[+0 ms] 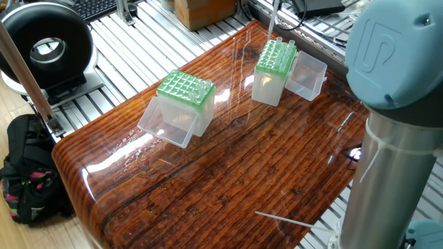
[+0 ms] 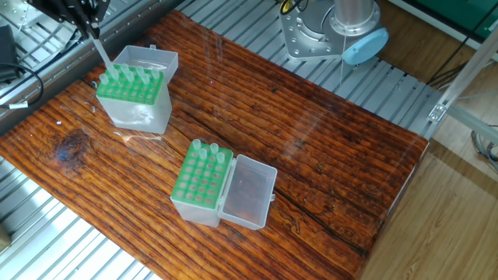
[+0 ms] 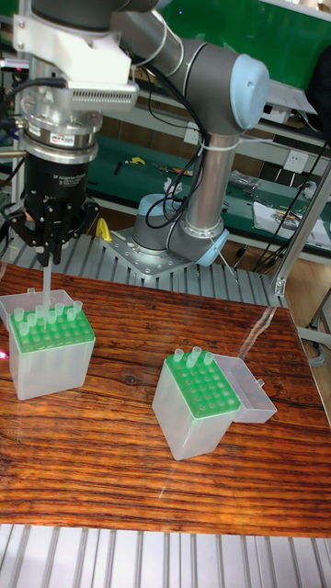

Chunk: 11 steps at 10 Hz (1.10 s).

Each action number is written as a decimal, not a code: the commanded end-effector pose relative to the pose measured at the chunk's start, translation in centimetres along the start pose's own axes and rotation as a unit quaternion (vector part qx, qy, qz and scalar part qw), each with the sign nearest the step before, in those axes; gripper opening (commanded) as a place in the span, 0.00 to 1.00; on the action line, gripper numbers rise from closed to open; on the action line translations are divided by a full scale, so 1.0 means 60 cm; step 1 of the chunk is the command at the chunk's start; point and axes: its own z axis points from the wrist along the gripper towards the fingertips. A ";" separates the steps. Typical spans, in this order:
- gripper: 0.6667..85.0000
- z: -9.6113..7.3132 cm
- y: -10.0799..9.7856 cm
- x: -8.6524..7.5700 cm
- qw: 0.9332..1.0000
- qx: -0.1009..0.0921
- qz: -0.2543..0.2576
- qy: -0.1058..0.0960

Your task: Transfer all large pipette tips from one holder to another

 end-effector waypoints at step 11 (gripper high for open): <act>0.14 0.016 0.004 -0.004 1.000 0.002 0.000 0.008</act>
